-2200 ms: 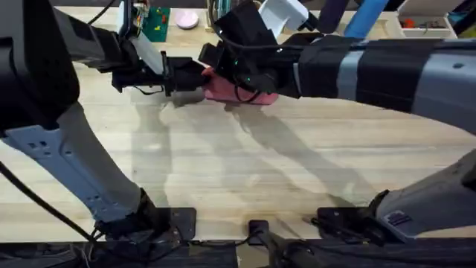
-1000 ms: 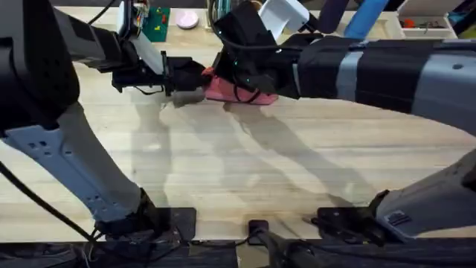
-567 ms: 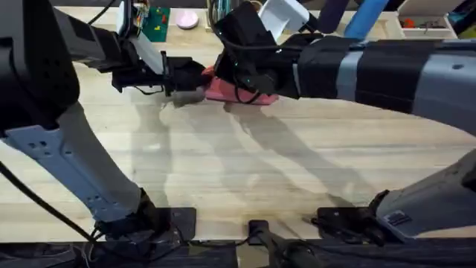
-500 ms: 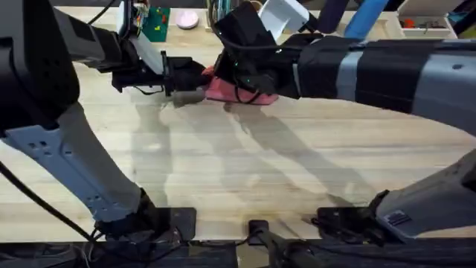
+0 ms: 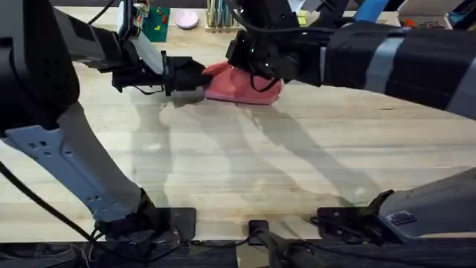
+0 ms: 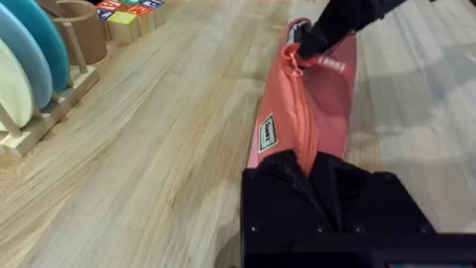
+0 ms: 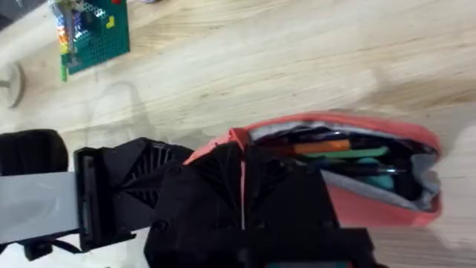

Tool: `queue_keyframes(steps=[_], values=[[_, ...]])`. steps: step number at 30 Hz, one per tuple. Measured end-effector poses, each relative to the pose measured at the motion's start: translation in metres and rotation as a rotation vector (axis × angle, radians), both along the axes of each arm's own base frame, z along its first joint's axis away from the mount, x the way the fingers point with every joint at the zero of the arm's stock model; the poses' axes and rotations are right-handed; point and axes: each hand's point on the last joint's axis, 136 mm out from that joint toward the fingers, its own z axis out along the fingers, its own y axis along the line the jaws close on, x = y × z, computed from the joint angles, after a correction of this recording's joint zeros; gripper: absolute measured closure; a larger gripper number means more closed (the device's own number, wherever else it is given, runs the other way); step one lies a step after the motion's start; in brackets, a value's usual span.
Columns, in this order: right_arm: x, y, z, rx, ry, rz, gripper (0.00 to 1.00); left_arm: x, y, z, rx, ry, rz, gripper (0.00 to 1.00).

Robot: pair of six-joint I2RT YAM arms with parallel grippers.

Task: Unzip the bag, pick up the pens from the table one at a time and place them inside, then zip the bag closed.

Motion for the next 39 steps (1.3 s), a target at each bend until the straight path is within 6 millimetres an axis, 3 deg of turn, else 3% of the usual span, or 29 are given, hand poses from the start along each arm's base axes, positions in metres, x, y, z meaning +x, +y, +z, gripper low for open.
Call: queue_keyframes(steps=[18,30,39], values=[[0.003,-0.065,-0.021,-0.12,0.115,-0.097,0.968,0.0,0.0,0.0,0.0,0.001,0.0,0.959],[0.008,-0.109,-0.001,-0.152,0.105,-0.162,0.969,0.0,0.0,0.0,0.0,0.0,0.0,0.959],[0.007,-0.107,0.005,-0.164,0.091,-0.108,0.971,0.0,0.0,0.0,0.0,0.0,0.0,0.959]])
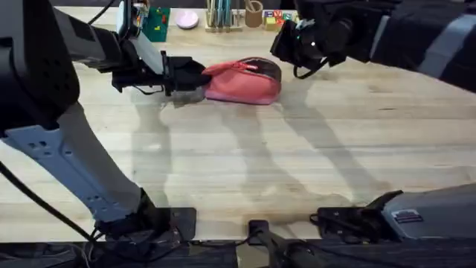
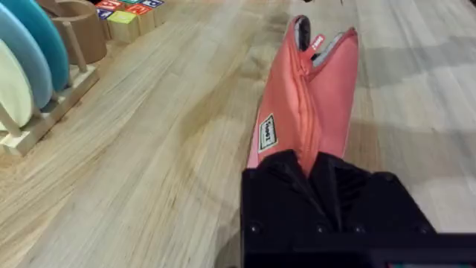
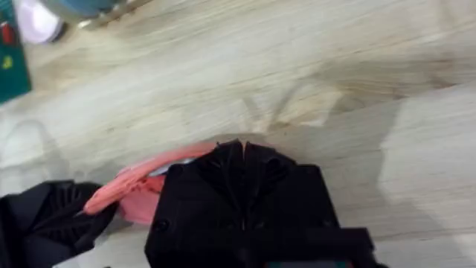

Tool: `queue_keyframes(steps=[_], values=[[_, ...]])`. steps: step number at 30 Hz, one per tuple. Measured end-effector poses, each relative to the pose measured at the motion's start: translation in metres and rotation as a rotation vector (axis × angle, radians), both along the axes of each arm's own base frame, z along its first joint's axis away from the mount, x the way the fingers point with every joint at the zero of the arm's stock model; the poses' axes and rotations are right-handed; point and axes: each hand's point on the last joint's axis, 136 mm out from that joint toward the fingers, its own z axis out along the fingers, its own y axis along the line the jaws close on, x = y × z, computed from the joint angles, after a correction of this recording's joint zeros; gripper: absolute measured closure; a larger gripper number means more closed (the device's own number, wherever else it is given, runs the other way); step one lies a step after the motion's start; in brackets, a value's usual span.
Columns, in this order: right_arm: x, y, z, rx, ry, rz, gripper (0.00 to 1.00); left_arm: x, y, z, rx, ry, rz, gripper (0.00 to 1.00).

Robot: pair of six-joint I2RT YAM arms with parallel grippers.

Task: Unzip the bag, pick up the pens from the table one at a time and place them inside, then zip the bag closed.

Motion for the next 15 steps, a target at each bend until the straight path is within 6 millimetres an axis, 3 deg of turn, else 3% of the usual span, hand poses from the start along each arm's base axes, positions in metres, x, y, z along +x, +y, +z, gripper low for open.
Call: queue_keyframes(steps=[6,9,12,15], values=[[-0.004,0.003,0.023,0.03,-0.045,0.039,0.894,0.0,0.0,0.0,0.0,0.0,0.0,0.959],[-0.007,0.003,0.037,0.045,-0.072,0.045,0.808,0.0,0.0,0.0,0.0,0.0,0.0,0.959],[-0.011,0.006,0.046,0.071,-0.08,0.067,0.551,0.0,0.0,0.0,0.0,0.0,0.0,0.959],[-0.016,0.014,0.046,0.104,-0.063,0.112,0.114,0.0,0.0,0.0,0.0,0.0,0.0,0.959]])
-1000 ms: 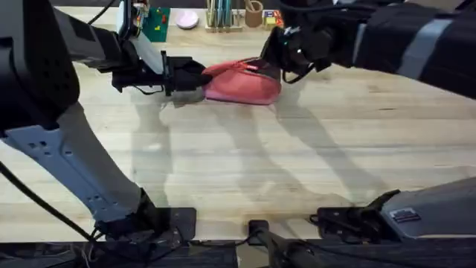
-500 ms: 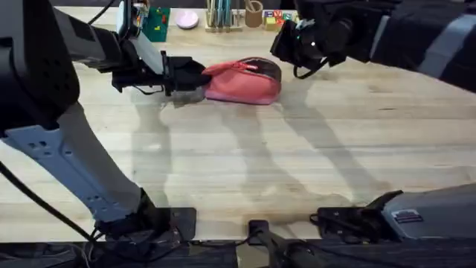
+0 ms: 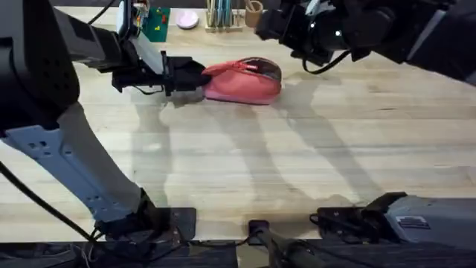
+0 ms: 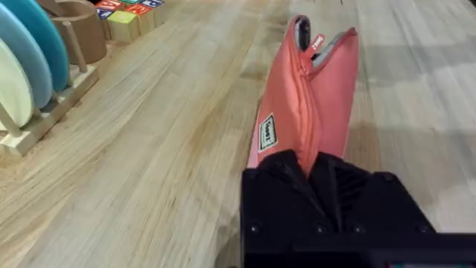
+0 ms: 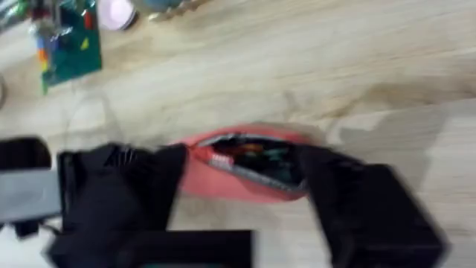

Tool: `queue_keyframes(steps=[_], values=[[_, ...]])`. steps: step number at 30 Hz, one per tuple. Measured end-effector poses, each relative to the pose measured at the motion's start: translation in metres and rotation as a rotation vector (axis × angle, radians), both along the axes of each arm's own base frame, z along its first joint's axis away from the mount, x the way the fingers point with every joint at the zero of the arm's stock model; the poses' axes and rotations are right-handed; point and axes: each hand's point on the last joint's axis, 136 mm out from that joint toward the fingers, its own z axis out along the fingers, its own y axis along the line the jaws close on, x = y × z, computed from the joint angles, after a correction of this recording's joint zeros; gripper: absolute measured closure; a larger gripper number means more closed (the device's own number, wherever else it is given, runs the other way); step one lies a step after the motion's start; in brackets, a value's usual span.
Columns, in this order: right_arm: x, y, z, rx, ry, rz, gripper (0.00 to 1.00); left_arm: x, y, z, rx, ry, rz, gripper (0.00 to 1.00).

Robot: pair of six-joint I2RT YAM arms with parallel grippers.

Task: Unzip the bag, pick up the pens from the table one at a time and place them inside, then zip the bag closed.

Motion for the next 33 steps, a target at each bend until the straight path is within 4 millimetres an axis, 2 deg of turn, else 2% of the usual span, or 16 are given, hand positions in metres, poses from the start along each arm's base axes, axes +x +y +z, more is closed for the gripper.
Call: queue_keyframes(steps=[1,3,8,22,33], values=[[-0.001,0.003,0.0,0.004,0.004,0.021,0.04,0.0,0.0,0.0,0.0,0.0,0.0,0.959],[-0.005,0.009,-0.001,0.017,0.013,0.067,0.009,0.0,0.0,0.0,0.0,0.0,0.0,0.959],[-0.011,0.024,0.001,0.028,0.009,0.186,0.006,0.0,0.0,0.0,0.0,0.0,0.0,0.959],[-0.021,0.044,0.002,0.023,-0.014,0.391,0.006,0.0,0.0,0.0,0.0,0.0,0.0,0.959],[-0.022,0.055,-0.037,0.034,0.093,0.434,0.006,0.0,0.0,0.0,0.0,0.0,0.0,0.959]])
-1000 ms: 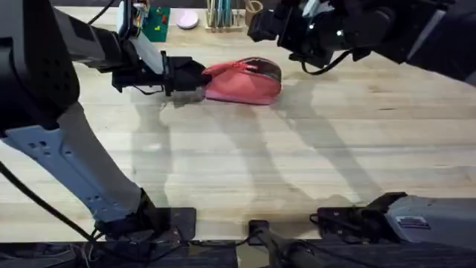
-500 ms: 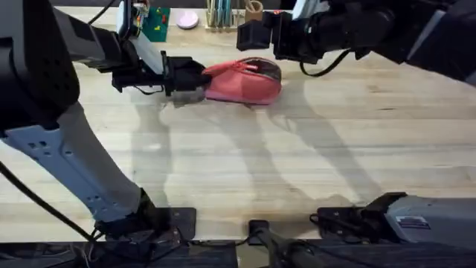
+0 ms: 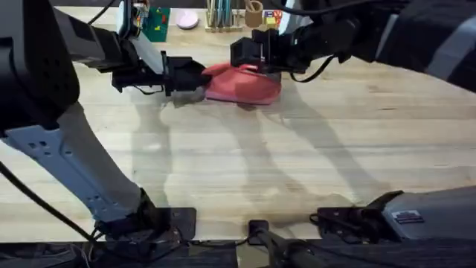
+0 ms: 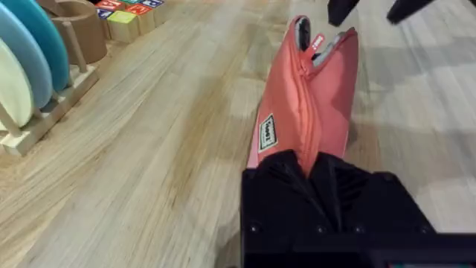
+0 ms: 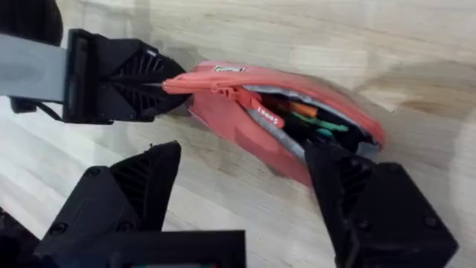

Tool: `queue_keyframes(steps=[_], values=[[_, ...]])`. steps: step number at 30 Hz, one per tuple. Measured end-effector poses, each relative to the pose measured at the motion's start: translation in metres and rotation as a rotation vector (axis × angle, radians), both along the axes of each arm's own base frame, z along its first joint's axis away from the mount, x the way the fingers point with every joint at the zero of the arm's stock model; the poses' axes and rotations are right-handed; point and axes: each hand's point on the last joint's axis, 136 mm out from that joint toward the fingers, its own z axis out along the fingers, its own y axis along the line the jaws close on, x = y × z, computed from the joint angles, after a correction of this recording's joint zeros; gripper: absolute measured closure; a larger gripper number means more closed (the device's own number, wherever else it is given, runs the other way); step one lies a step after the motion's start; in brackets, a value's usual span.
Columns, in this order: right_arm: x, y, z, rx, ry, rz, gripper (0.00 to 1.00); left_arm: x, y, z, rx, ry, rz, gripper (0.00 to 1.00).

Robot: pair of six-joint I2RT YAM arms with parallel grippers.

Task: Unzip the bag, pick up the pens from the table one at a time and place them inside, then zip the bag closed.

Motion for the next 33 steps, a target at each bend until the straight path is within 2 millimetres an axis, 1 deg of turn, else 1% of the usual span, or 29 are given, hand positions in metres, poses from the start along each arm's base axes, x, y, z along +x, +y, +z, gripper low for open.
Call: queue_keyframes(steps=[4,8,18,25,30,33], values=[[0.002,0.003,-0.004,0.005,0.005,0.005,0.006,0.0,0.0,0.0,0.0,0.0,0.0,0.959],[0.008,0.007,-0.006,0.017,-0.009,0.009,0.006,0.0,0.0,0.0,0.0,0.0,0.0,0.959],[0.024,0.02,-0.026,0.049,-0.008,0.018,0.006,0.0,0.0,0.0,0.001,0.0,0.0,0.959],[0.028,0.026,-0.027,0.079,-0.007,0.012,0.006,0.0,0.0,0.0,0.001,0.0,0.0,0.959],[0.034,0.036,-0.023,0.132,-0.026,0.029,0.006,0.0,0.0,0.0,0.001,-0.001,0.0,0.959],[0.034,0.039,-0.024,0.148,-0.02,0.033,0.006,0.0,0.0,0.0,0.002,-0.003,0.0,0.959]])
